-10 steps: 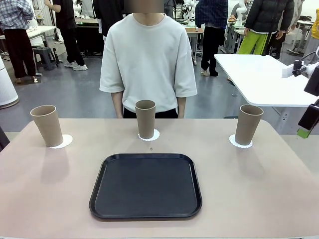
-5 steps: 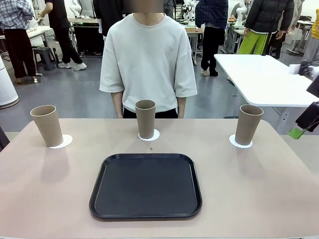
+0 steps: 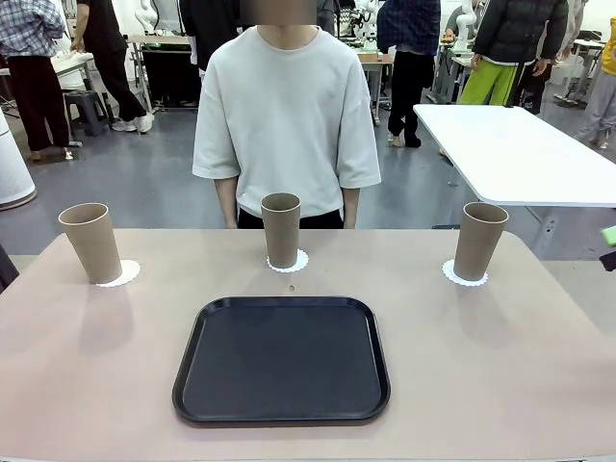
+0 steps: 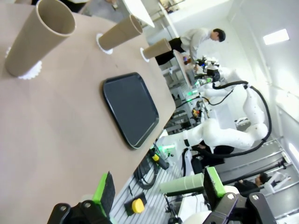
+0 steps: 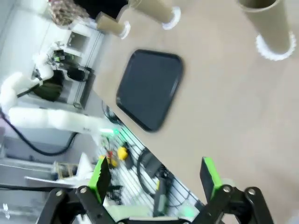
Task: Place coasters on the table and set cups on them.
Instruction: Take one Reusable plastic cup from the Flat Tray and place it on a coaster set by the human.
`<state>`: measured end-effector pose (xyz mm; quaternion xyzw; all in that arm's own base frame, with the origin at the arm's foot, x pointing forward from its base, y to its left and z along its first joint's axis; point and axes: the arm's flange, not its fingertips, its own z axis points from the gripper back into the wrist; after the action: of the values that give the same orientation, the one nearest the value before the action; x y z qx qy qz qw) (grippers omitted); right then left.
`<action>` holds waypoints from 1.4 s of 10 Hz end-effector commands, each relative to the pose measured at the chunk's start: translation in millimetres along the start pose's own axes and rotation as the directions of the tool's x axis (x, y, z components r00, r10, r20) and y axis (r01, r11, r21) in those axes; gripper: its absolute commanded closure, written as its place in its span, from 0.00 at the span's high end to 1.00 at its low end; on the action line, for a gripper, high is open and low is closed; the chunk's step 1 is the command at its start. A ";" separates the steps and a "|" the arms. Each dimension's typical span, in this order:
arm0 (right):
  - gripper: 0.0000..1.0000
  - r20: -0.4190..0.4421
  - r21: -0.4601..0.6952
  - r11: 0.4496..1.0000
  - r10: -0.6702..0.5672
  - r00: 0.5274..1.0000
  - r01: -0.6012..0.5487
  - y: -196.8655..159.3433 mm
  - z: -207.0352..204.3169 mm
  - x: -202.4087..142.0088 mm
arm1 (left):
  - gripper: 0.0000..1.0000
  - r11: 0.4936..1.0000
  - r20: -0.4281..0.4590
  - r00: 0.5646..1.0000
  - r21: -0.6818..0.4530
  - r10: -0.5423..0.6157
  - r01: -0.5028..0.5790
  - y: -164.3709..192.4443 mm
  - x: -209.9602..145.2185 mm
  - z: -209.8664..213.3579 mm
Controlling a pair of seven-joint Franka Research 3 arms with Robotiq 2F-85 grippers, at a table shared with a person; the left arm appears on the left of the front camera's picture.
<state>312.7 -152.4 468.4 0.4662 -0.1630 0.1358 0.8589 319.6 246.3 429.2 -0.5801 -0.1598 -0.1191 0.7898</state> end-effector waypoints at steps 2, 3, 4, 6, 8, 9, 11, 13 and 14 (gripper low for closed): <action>1.00 0.111 0.085 0.995 -0.068 0.992 0.058 -31.4 32.9 -13.1 | 1.00 1.000 0.006 1.000 0.000 -0.007 0.007 -1.6 -0.3 1.6; 1.00 0.145 0.106 0.992 -0.090 0.985 0.075 -41.6 43.8 -21.1 | 1.00 1.000 0.006 1.000 0.000 -0.007 0.007 -1.6 -0.3 1.6; 1.00 0.132 0.115 0.990 -0.095 0.987 0.080 -50.1 52.4 -25.8 | 1.00 1.000 0.006 1.000 0.000 -0.007 0.007 -1.6 -0.3 1.6; 1.00 0.112 0.118 0.989 -0.097 0.989 0.084 -57.8 68.1 -28.1 | 1.00 1.000 0.006 1.000 0.000 -0.007 0.007 -1.6 -0.3 1.6; 1.00 0.129 0.142 0.986 -0.102 0.986 0.083 -64.8 78.5 -29.3 | 1.00 1.000 0.006 1.000 0.000 -0.007 0.007 -1.6 -0.3 1.6; 1.00 0.135 0.161 0.984 -0.102 0.986 0.079 -66.7 79.9 -30.1 | 1.00 1.000 0.006 1.000 0.000 -0.007 0.007 -1.6 -0.3 1.6; 1.00 0.114 0.125 0.986 -0.120 0.986 0.106 -62.0 75.8 -33.7 | 1.00 1.000 0.006 1.000 0.000 -0.007 0.007 -1.6 -0.3 1.6; 1.00 0.114 0.125 0.986 -0.120 0.986 0.106 -62.0 75.8 -33.7 | 1.00 1.000 0.006 1.000 0.000 -0.007 0.007 -1.6 -0.3 1.6; 1.00 0.114 0.125 0.986 -0.120 0.986 0.106 -62.0 75.8 -33.7 | 1.00 1.000 0.006 1.000 0.000 -0.007 0.007 -1.6 -0.3 1.6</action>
<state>293.3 -252.0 447.1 0.5321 -0.1804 0.0738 0.8239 319.6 246.4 429.2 -0.5800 -0.1598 -0.1191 0.7898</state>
